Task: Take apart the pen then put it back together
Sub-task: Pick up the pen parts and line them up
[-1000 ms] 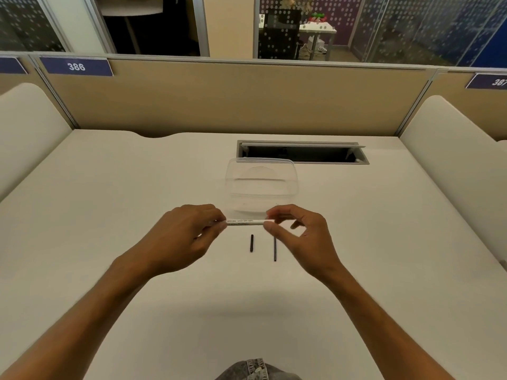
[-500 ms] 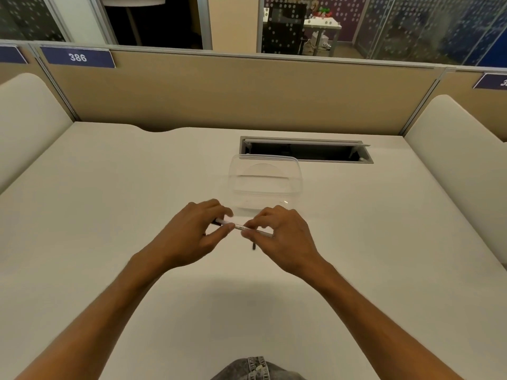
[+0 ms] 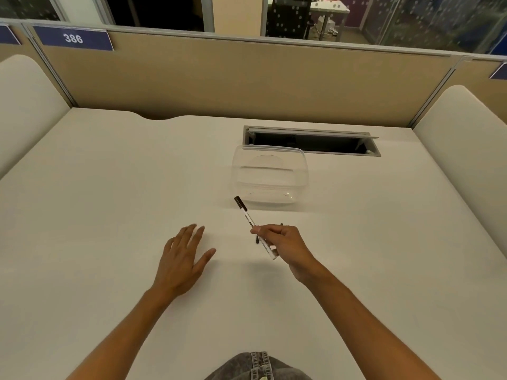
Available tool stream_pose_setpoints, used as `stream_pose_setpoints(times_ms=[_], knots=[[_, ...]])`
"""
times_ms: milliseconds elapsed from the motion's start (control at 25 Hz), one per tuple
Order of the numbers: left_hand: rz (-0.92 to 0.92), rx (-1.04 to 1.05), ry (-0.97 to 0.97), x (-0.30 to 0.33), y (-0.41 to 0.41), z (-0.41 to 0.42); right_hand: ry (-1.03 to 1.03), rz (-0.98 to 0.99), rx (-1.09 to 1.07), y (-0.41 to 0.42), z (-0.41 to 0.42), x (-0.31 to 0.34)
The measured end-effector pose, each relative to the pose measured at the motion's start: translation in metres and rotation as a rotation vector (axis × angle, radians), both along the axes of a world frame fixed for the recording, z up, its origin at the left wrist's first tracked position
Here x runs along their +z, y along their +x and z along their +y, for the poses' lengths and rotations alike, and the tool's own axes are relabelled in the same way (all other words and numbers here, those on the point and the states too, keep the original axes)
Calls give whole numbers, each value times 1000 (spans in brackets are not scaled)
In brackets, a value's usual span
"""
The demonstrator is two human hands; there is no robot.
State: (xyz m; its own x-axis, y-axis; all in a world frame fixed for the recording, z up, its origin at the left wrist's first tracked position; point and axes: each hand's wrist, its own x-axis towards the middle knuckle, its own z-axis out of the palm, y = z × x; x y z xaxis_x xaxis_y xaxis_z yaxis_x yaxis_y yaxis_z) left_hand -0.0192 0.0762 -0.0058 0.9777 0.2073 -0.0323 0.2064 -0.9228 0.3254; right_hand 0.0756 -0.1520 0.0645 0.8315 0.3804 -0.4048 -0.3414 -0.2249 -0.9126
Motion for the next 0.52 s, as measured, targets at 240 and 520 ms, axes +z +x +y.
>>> stream_pose_setpoints(times_ms=[240,520], knots=[[35,13,62,-32,-9,-2,77,102,-80,1,16,-18],[14,24,80,-38,-8,1,101,-89,-221,6,28,-31]])
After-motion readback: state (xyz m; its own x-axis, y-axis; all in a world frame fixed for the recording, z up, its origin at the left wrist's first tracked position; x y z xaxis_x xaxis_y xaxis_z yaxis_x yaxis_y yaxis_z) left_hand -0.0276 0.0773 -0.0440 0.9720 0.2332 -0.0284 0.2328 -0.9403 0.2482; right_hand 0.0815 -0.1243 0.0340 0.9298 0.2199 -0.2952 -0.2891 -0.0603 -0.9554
